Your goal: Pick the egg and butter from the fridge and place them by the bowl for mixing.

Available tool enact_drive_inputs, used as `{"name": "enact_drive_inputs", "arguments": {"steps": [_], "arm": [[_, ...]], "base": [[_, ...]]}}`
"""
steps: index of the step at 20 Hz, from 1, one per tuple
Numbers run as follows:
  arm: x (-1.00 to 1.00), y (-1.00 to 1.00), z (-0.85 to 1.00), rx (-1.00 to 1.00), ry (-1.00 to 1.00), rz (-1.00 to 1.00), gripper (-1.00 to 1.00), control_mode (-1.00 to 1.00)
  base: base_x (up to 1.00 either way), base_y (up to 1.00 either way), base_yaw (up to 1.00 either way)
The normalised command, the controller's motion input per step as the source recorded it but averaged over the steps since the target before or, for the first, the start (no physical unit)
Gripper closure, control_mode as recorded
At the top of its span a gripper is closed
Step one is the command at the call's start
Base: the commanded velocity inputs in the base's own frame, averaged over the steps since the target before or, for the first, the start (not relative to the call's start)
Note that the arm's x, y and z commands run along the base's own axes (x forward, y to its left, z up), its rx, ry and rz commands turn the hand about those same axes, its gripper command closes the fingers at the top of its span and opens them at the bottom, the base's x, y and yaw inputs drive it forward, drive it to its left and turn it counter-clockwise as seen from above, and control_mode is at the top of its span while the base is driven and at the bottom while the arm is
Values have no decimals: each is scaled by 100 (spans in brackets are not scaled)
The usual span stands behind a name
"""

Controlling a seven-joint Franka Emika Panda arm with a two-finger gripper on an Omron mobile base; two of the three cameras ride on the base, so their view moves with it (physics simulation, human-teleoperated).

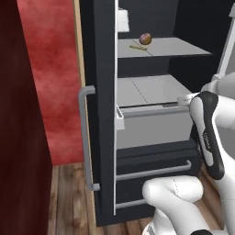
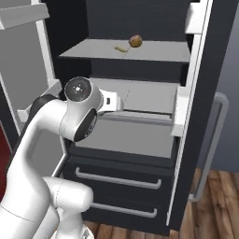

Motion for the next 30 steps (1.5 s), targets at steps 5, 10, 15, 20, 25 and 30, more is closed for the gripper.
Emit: {"name": "enact_drive_inputs", "arguments": {"steps": [5,10,15,20,25,30], "arm": [[0,0,0,0,0,0,100,100],[0,0,0,0,0,0,100,100],[0,0,0,0,0,0,100,100],[0,0,0,0,0,0,100,100],[0,0,0,0,0,0,100,100],[0,0,0,0,0,0,100,100]], "base": [[-68,-5,0],[-64,-4,-1],[-57,6,-22],[-37,22,-54],[-27,19,-67],[-16,14,-75]]}}
